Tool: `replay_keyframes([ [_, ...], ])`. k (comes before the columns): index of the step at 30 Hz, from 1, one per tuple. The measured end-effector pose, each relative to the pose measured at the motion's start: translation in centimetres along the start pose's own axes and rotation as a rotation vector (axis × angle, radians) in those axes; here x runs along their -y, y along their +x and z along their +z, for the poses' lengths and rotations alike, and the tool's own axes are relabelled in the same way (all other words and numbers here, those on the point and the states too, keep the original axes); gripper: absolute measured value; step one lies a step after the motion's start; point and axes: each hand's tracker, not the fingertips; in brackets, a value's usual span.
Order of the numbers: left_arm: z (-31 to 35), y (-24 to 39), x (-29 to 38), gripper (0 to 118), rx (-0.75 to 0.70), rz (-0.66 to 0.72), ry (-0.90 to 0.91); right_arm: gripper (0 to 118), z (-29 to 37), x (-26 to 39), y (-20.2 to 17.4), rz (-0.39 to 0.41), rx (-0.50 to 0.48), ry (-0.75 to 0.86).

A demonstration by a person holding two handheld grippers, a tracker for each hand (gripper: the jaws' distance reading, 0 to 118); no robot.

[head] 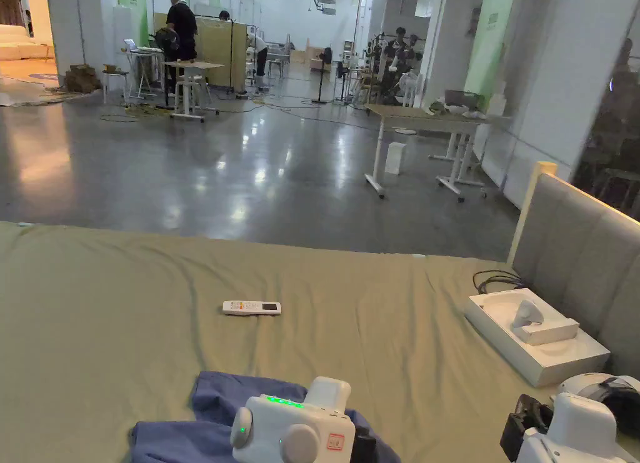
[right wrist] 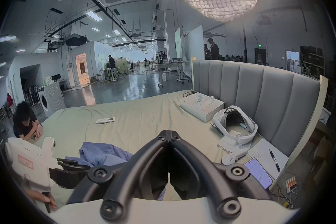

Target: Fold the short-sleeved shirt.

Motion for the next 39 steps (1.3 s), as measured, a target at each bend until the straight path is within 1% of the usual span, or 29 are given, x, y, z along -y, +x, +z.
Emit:
replay_keyframes([
  [2,0.9,-1.2,0.6,56,0.033,0.046,0.008,0,0.0,0.1,-0.1,0.011,-0.006,-0.004],
  [3,1.6,-1.8,0.6,56,0.027,0.059,0.018,0,0.0,0.1,-0.1,0.018,-0.010,-0.004],
  [6,4.6,-3.3,0.6,56,0.000,0.081,0.126,0,-0.1,-0.1,-0.8,0.037,-0.027,0.000],
  [9,8.4,-4.8,-0.3,56,-0.054,0.080,0.245,0,-0.2,-0.5,-1.9,0.060,-0.051,0.015],
  [12,12.4,-5.9,-0.9,55,-0.166,0.056,0.360,0,-0.4,-1.1,-3.3,0.080,-0.070,0.040],
  [13,13.8,-6.3,-0.9,50,-0.216,0.042,0.403,0,-0.4,-1.3,-3.7,0.083,-0.076,0.050],
  [14,15.1,-6.6,-0.8,42,-0.257,0.030,0.443,0,-0.4,-1.5,-4.2,0.086,-0.081,0.063],
  [15,16.0,-7.0,-0.8,30,-0.297,0.020,0.480,0,-0.4,-1.7,-4.6,0.088,-0.088,0.073],
  [16,16.7,-7.2,-0.6,15,-0.297,0.013,0.469,0,-0.4,-1.9,-5.1,0.093,-0.093,0.084],
  [17,17.9,-7.5,-0.5,9,-0.360,-0.004,0.523,0,-0.4,-2.0,-5.5,0.099,-0.097,0.096],
  [20,19.8,-8.0,0.0,7,-0.452,-0.043,0.571,0,-0.5,-2.4,-6.8,0.114,-0.114,0.114],
  [22,20.6,-8.4,0.4,3,-0.510,-0.045,0.599,0,-0.5,-2.6,-7.4,0.118,-0.123,0.123],
  [23,20.8,-8.8,0.7,2,-0.496,-0.046,0.599,0,-0.5,-2.6,-7.7,0.120,-0.128,0.129],
  [26,21.4,-9.9,1.4,1,-0.482,-0.002,0.587,0,-0.4,-2.7,-8.5,0.132,-0.140,0.139],
  [30,20.8,-11.6,2.4,1,-0.499,0.033,0.544,0,-0.6,-2.5,-9.1,0.150,-0.157,0.134],
  [33,19.9,-13.5,2.6,1,-0.489,0.088,0.490,0,-0.8,-2.2,-9.3,0.160,-0.165,0.127],
  [36,18.1,-16.2,2.2,2,-0.468,0.160,0.397,0,-1.4,-1.9,-9.2,0.166,-0.167,0.114],
  [38,16.4,-18.3,1.6,6,-0.463,0.188,0.313,0,-1.8,-1.7,-9.1,0.166,-0.166,0.102],
  [39,15.5,-19.1,1.4,16,-0.476,0.203,0.278,0,-2.0,-1.6,-9.0,0.166,-0.164,0.096],
])
